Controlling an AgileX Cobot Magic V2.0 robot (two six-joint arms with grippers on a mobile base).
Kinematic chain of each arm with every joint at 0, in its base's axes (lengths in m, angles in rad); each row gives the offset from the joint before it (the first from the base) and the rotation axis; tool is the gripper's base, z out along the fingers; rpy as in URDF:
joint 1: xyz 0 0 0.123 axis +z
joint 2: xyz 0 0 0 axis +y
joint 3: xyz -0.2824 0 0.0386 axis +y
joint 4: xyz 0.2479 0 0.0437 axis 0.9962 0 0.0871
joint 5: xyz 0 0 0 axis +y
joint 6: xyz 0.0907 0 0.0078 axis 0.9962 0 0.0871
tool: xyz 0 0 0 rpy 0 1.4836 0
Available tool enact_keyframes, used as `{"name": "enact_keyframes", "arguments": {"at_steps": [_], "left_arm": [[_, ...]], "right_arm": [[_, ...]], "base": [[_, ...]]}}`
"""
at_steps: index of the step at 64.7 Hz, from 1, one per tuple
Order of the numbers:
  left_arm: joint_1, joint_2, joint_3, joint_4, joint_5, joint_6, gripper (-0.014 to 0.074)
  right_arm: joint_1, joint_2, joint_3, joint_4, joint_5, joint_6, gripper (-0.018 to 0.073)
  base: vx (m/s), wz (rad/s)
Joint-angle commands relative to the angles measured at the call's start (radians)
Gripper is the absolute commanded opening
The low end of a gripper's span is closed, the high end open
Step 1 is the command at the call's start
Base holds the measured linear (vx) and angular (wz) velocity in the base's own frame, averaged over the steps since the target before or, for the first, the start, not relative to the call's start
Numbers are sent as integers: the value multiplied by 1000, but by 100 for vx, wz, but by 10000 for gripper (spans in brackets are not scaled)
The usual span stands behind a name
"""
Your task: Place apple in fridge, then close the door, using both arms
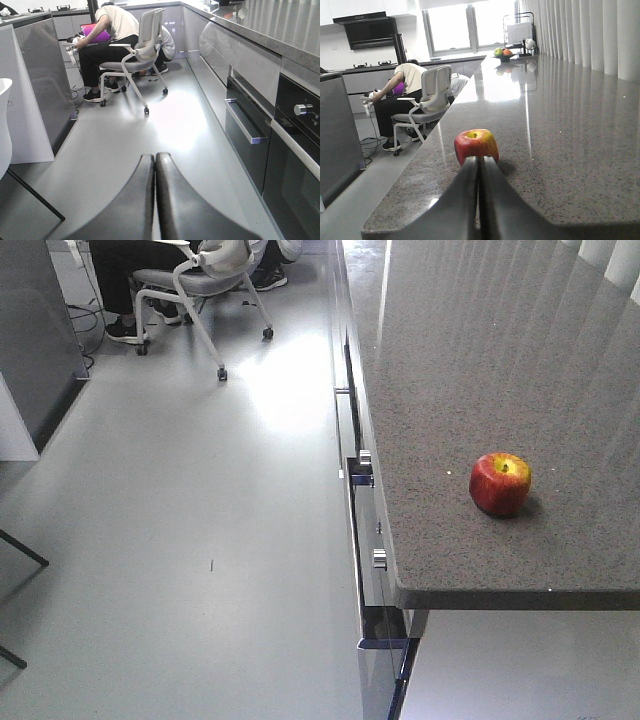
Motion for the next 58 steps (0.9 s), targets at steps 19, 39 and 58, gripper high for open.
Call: {"name": "enact_keyframes", "arguments": {"at_steps": [19,39,58], "left_arm": [[-8,-15,-17,-10,-68,0,-6],[-8,-15,-17,-10,-68,0,-6],[-8,-15,-17,-10,-68,0,-6]], "right_arm": [[0,-12,-3,-6,-74,-8,-6],[0,-12,-4,71,-104,92,-6],[0,-12,-21,156,-266,201,-6]], "base": [[0,0],[0,0],[0,0]]}}
